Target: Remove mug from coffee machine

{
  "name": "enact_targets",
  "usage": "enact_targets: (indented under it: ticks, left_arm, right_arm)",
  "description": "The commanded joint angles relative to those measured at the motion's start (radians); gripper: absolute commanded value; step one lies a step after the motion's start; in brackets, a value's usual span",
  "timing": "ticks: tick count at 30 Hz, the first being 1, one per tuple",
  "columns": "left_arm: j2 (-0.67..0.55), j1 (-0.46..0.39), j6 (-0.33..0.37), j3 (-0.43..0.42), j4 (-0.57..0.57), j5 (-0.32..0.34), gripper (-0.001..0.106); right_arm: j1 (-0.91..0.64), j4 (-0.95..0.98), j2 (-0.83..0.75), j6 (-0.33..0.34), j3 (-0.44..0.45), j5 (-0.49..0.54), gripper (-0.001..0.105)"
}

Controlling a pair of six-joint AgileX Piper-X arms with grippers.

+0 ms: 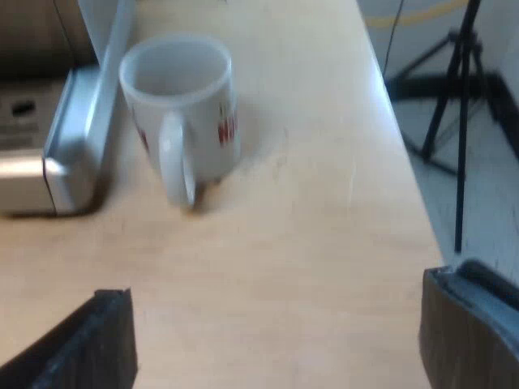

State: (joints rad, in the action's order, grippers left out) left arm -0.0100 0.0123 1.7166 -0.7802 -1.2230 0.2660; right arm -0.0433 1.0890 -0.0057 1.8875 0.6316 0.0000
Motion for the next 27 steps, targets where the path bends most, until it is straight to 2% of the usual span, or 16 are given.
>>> enact_targets:
  ticks: [1, 7, 15, 27]
  left_arm:
    - [-0.042, 0.001, -0.001, -0.005, -0.034, 0.001, 0.087]
    - [-0.041, 0.001, -0.014, 0.018, -0.001, -0.031, 0.087]
    - [-0.041, 0.001, -0.014, 0.18, 0.197, -0.031, 0.087]
    - [-0.04, 0.001, -0.014, 0.27, 0.211, -0.031, 0.087]
  right_arm:
    - [-0.003, 0.001, -0.049, -0.008, 0.003, 0.0, 0.072]
    - [-0.003, -0.008, -0.047, -0.008, 0.001, 0.0, 0.072]
    - [-0.003, -0.008, -0.047, -0.008, -0.076, 0.0, 0.072]
    - [-0.003, -0.046, -0.047, -0.008, -0.099, 0.0, 0.072]
